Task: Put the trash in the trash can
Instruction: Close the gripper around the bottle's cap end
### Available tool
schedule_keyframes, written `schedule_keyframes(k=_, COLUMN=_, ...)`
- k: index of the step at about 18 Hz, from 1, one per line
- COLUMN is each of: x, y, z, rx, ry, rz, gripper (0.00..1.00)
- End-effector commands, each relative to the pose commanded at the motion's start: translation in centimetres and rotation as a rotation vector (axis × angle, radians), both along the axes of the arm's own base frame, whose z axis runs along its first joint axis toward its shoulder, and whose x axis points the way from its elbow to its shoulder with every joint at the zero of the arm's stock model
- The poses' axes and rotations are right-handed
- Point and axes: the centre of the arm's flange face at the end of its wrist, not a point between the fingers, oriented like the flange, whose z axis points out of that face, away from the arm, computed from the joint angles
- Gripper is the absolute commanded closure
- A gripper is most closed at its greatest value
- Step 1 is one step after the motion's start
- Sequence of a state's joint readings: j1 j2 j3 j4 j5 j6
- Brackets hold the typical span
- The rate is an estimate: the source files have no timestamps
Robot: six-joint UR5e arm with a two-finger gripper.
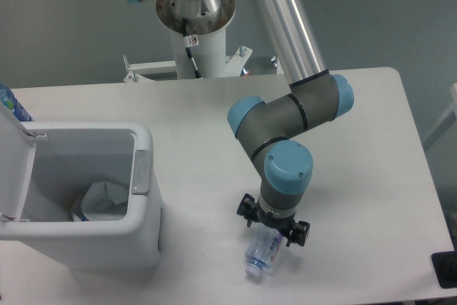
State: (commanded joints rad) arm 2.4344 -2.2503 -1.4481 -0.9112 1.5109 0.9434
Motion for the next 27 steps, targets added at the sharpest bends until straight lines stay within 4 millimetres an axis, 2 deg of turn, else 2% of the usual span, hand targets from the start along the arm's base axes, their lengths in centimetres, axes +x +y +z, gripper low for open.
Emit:
schedule_keyframes(k=14, x=0.2, y=-0.5, z=-1.0, rx=-0.032, ry=0.009, rz=0.004, gripper=0.04)
schedule_keyframes(k=19, x=0.2, y=-0.6, z=-1.1, rx=-0.034, ry=0.007, rz=0.004, gripper=0.12)
schedule_keyframes(k=22, x=0.2, y=-0.6, z=-1.1, rx=-0.034, ry=0.007, rz=0.006, gripper=0.22)
schedule_keyframes(k=27, x=0.3, y=-0.7, z=-1.4, rx=-0.037, ry=0.003, rz=0.004, gripper=0.27)
